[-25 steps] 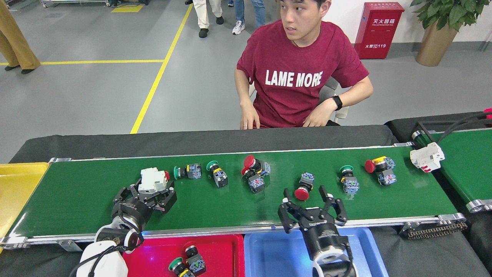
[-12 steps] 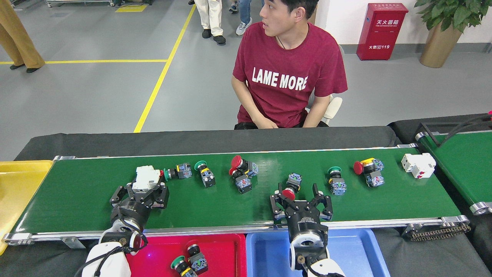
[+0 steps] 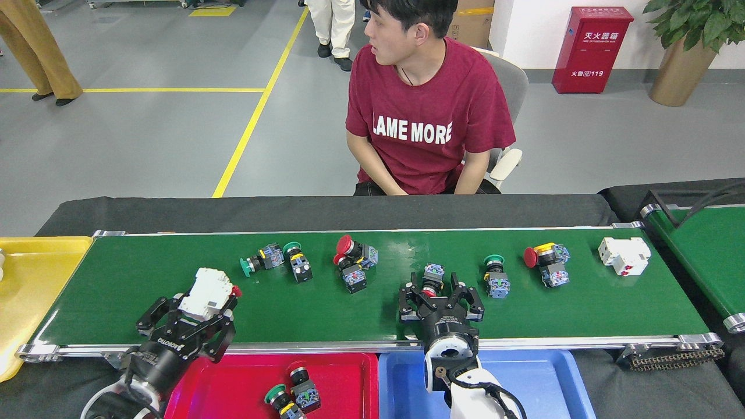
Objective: Pick switch part from conveyor to tray
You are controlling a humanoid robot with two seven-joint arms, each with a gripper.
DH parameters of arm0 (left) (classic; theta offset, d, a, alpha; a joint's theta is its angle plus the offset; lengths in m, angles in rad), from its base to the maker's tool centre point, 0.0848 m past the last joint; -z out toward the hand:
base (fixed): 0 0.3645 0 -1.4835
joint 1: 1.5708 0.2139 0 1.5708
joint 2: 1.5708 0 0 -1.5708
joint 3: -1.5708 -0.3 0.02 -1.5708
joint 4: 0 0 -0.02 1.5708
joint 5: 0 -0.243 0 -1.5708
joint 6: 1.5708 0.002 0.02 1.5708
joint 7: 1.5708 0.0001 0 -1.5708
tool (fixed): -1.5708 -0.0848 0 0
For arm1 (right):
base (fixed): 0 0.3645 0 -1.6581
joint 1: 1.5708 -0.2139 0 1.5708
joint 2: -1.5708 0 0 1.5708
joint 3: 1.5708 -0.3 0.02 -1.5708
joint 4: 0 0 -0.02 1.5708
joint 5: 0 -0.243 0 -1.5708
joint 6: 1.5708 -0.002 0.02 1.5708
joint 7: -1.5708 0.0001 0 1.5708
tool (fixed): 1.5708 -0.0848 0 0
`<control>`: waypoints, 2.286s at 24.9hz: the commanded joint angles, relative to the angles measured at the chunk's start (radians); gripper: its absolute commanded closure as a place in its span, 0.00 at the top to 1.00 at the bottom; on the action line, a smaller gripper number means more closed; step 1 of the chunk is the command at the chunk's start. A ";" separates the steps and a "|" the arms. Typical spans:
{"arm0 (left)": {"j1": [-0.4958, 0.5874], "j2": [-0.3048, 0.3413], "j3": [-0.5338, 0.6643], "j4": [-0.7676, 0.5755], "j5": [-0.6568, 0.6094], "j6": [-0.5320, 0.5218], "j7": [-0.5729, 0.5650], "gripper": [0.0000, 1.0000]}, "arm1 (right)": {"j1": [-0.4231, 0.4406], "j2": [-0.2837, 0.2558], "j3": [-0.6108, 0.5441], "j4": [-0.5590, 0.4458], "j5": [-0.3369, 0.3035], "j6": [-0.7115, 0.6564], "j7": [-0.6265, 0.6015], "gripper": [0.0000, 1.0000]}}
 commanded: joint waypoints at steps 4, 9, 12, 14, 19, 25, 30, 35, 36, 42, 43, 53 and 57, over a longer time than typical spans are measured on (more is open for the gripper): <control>-0.002 0.013 0.026 -0.015 0.018 -0.034 0.010 0.04 | -0.022 -0.004 0.000 -0.003 -0.002 -0.041 0.005 0.09; -0.002 0.013 0.045 -0.018 0.020 -0.036 0.011 0.04 | -0.016 -0.005 0.000 -0.070 -0.005 -0.050 0.034 0.08; -0.002 0.013 0.049 -0.018 0.020 -0.036 0.011 0.04 | 0.047 -0.045 0.000 -0.251 -0.005 -0.144 0.105 0.08; -0.002 0.016 0.051 -0.020 0.020 -0.036 0.011 0.04 | 0.138 -0.091 0.000 -0.406 -0.007 -0.239 0.136 0.09; -0.002 0.021 0.051 -0.023 0.020 -0.036 0.011 0.04 | 0.311 -0.134 -0.003 -0.562 -0.011 -0.533 0.160 0.10; 0.005 0.019 0.048 -0.041 0.020 -0.036 0.010 0.04 | 0.378 -0.114 0.002 -0.567 -0.010 -0.690 0.186 0.61; 0.007 0.019 0.048 -0.050 0.020 -0.036 0.010 0.04 | 0.382 -0.051 -0.002 -0.572 -0.011 -0.654 0.260 0.99; 0.014 0.017 0.040 -0.073 0.020 -0.036 0.010 0.05 | 0.377 -0.044 -0.011 -0.579 -0.011 -0.650 0.257 0.99; 0.027 0.017 0.037 -0.086 0.020 -0.037 0.010 0.05 | 0.374 -0.041 -0.020 -0.589 -0.011 -0.641 0.254 0.99; 0.071 -0.038 -0.089 -0.187 0.009 -0.066 0.002 0.06 | 0.342 -0.053 -0.192 -0.608 -0.007 -0.513 0.180 0.97; 0.068 -0.052 -0.129 -0.193 0.006 -0.062 -0.001 0.06 | 0.342 -0.062 -0.222 -0.608 -0.005 -0.496 0.151 0.97; 0.083 -0.265 -0.482 -0.195 -0.290 0.015 -0.013 0.09 | 0.512 -0.156 -0.489 -0.610 -0.007 -0.432 -0.071 0.98; 0.133 -0.269 -0.589 -0.215 -0.295 0.016 -0.024 0.30 | 0.581 -0.156 -0.489 -0.618 -0.005 -0.434 -0.125 0.98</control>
